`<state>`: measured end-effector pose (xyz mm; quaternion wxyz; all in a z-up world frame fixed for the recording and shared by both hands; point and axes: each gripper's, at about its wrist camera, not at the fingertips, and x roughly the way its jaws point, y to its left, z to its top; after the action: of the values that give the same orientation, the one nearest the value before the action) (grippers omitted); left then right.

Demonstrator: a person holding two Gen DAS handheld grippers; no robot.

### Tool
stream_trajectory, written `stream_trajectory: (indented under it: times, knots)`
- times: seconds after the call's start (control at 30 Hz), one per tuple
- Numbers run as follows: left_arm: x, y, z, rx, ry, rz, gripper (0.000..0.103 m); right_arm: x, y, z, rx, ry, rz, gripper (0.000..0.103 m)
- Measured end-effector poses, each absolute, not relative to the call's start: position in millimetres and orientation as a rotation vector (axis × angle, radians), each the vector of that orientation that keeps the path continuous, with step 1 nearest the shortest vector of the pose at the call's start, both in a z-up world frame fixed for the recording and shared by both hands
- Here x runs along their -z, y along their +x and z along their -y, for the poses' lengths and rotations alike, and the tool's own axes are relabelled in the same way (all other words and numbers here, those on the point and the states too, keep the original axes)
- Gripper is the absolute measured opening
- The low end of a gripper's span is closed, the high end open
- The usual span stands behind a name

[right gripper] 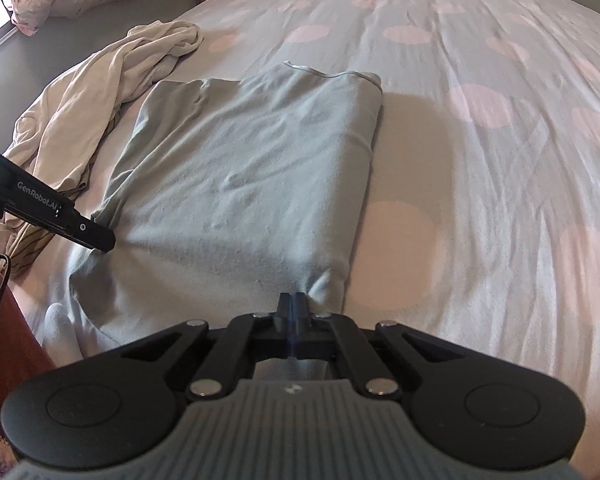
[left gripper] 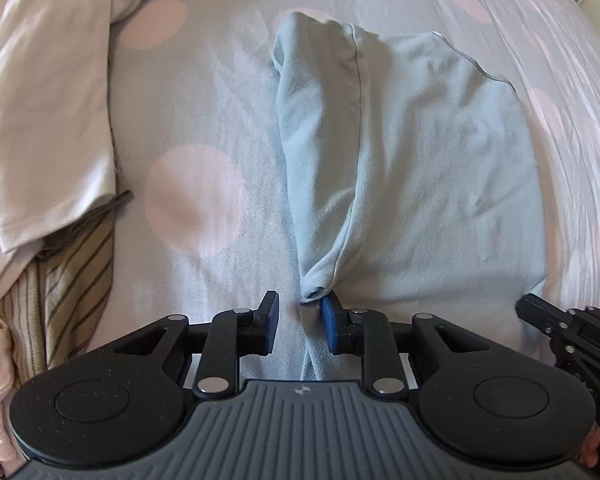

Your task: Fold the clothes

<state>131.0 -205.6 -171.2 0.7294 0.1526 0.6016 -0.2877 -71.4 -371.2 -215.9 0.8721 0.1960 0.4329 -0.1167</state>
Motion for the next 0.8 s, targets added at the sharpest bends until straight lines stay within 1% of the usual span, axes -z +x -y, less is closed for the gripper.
stream_trajectory:
  times: [0.23, 0.33, 0.4, 0.5, 0.6, 0.7, 0.77, 0.8]
  knots:
    - [144, 125, 191, 0.6, 0.233, -1.159, 0.024, 207, -87, 373, 0.283, 0.44, -0.848, 0.0]
    - [132, 122, 184, 0.584, 0.19, -1.088, 0.024, 201, -88, 370, 0.292, 0.417, -0.815, 0.006]
    - [127, 122, 183, 0.583, 0.167, -1.05, 0.024, 197, -84, 369, 0.281, 0.4, -0.803, 0.007]
    - [131, 127, 197, 0.649, 0.179, -1.062, 0.025, 191, -71, 363, 0.277, 0.348, -0.782, 0.007]
    - [141, 128, 212, 0.72, 0.189, -1.103, 0.031, 194, -55, 361, 0.296, 0.3, -0.798, 0.007]
    - [160, 132, 217, 0.72, 0.189, -1.184, 0.031, 206, -51, 369, 0.294, 0.338, -0.802, 0.003]
    - [172, 139, 214, 0.687, 0.163, -1.247, 0.031, 212, -50, 375, 0.292, 0.369, -0.808, 0.003]
    - [177, 143, 212, 0.672, 0.142, -1.275, 0.034, 213, -50, 377, 0.288, 0.382, -0.809, 0.003]
